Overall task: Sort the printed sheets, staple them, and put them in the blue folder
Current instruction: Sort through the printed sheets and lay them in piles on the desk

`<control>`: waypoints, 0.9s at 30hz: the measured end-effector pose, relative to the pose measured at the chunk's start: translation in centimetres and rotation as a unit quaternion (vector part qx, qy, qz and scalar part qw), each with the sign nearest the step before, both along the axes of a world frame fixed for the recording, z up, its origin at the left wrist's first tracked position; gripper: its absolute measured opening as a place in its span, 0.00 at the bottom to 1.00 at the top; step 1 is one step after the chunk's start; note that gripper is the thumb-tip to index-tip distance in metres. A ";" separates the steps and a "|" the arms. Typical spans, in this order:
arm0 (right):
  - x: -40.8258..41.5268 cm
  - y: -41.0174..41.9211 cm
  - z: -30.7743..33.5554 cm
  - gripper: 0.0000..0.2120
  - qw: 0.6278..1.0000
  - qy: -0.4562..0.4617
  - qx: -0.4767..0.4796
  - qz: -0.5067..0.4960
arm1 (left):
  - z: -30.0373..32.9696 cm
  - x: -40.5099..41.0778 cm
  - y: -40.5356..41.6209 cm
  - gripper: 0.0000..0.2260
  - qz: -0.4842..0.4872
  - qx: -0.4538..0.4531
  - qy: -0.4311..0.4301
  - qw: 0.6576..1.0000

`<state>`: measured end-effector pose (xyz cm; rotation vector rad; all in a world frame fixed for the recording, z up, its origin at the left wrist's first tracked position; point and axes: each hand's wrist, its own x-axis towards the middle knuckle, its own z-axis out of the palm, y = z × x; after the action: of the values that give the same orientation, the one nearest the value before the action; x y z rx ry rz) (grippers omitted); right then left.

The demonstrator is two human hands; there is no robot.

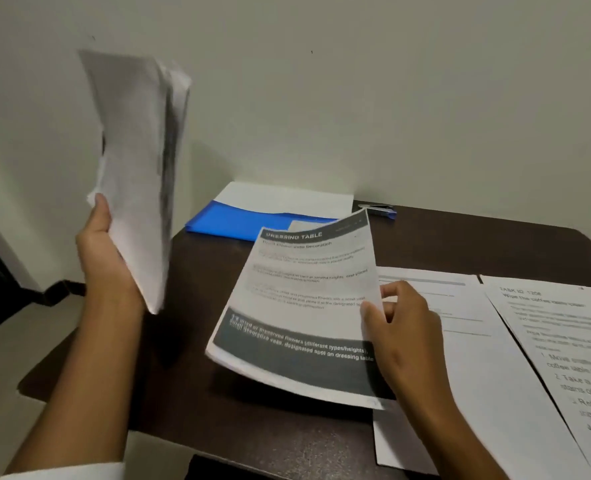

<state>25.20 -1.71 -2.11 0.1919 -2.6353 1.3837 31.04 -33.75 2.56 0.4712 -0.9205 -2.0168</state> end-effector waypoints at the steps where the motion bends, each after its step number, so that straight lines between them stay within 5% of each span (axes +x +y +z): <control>1: 0.4 -0.3 0.0 0.06 1.000 -0.003 0.011 0.008 | -0.4 0.0 0.3 0.14 -0.011 0.005 -0.015 1.000; 21: 4.6 -1.2 0.1 0.26 0.961 -0.016 0.265 0.071 | 0.7 -5.3 4.2 0.13 -0.208 -0.011 -0.022 0.978; 24: 3.6 0.2 0.6 0.13 0.979 0.067 0.185 0.051 | 0.7 -6.3 5.2 0.13 -0.249 -0.042 -0.042 0.967; 27: 0.6 3.0 1.0 0.11 0.995 0.064 -0.062 0.040 | -0.4 -7.3 6.4 0.17 -0.288 -0.066 -0.060 0.953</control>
<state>25.77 1.26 -1.12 0.3607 -2.4542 1.5000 23.70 -27.35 2.17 0.2690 -1.3804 -2.4398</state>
